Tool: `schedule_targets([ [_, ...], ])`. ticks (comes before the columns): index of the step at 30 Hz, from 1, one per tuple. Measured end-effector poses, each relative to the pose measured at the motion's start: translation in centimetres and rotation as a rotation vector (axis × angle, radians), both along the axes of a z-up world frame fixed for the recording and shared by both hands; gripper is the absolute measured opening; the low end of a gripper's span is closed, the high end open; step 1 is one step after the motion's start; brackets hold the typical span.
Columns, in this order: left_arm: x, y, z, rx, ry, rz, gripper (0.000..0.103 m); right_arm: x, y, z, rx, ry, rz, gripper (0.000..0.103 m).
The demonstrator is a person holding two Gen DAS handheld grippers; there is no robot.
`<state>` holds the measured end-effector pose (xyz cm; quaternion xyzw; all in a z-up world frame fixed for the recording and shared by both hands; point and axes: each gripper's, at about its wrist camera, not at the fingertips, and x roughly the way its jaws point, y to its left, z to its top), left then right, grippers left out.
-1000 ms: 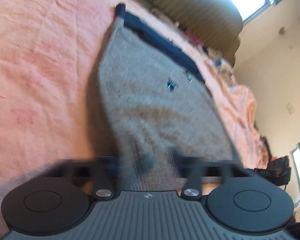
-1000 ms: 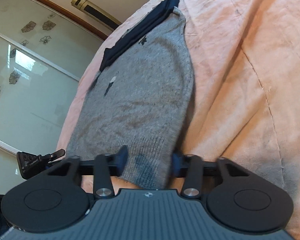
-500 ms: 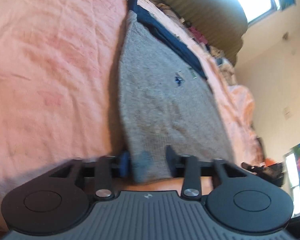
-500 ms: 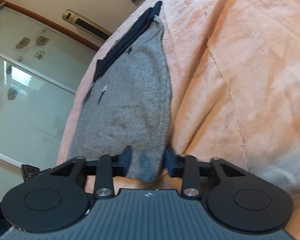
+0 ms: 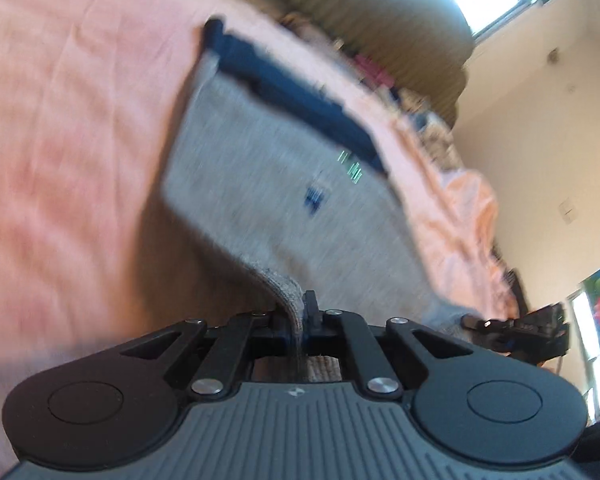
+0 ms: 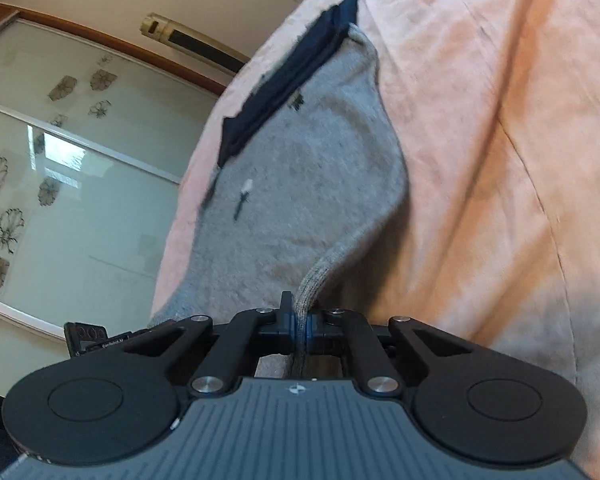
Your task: Fold small clothes
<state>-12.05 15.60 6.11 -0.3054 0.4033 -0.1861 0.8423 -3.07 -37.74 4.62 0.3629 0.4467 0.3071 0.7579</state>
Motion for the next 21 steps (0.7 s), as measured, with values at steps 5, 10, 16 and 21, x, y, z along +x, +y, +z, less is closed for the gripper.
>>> schedule_targets([
  [5,7.2,3.0,3.7,-0.075,-0.153,0.066,0.005,7.8,0.0,3.9,0.088,-0.143,-0.047,0.012],
  [10,18.4,5.0,4.1,-0.123,-0.209,0.156,0.005,19.8,-0.4,3.5,0.151,-0.166,-0.161,0.012],
  [16,30.6,4.4,1.2,-0.035,-0.148,0.208,0.005,32.1,1.5,-1.4,0.109,-0.049,-0.227,0.012],
  [21,36.9,3.7,0.2,0.07,-0.151,0.243,0.005,38.0,3.0,-4.5,0.079,0.009,-0.286,0.012],
])
